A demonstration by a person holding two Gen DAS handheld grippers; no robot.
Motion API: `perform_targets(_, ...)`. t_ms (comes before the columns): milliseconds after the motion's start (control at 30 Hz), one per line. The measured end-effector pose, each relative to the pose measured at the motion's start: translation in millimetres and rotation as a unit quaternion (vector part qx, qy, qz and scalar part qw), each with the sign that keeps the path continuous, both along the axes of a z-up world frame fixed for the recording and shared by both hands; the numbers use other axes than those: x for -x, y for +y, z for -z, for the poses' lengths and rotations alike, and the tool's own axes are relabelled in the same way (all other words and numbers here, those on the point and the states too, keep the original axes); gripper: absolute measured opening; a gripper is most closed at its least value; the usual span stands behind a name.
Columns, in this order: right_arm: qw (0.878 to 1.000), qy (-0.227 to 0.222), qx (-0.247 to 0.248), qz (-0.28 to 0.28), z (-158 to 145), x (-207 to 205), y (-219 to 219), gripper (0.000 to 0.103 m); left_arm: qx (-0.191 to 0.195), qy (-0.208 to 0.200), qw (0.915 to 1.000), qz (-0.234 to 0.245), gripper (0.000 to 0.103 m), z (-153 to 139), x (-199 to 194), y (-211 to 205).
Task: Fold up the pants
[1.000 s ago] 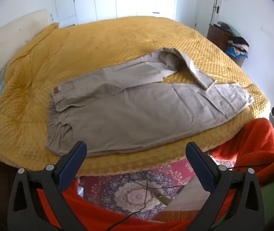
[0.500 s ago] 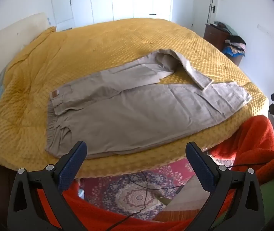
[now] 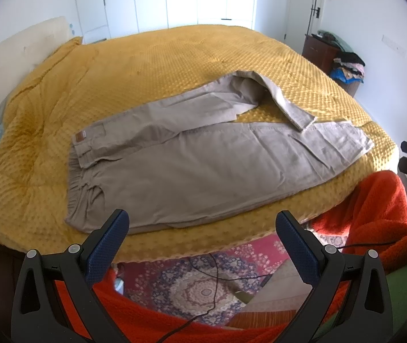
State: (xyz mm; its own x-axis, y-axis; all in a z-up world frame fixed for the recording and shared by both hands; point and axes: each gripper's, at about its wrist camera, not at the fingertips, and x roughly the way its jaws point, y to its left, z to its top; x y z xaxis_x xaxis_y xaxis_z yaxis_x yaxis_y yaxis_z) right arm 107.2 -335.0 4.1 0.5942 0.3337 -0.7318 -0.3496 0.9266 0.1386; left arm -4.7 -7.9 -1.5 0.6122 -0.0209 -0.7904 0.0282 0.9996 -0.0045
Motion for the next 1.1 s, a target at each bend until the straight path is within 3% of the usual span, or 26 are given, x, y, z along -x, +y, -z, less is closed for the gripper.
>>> perform_targets(1100, 1.0, 0.012, -0.007, 0.0, 5, -3, 5, 0.103, 0.002, 0.004, 1.0, 0.003, 0.102, 4, 0, -2)
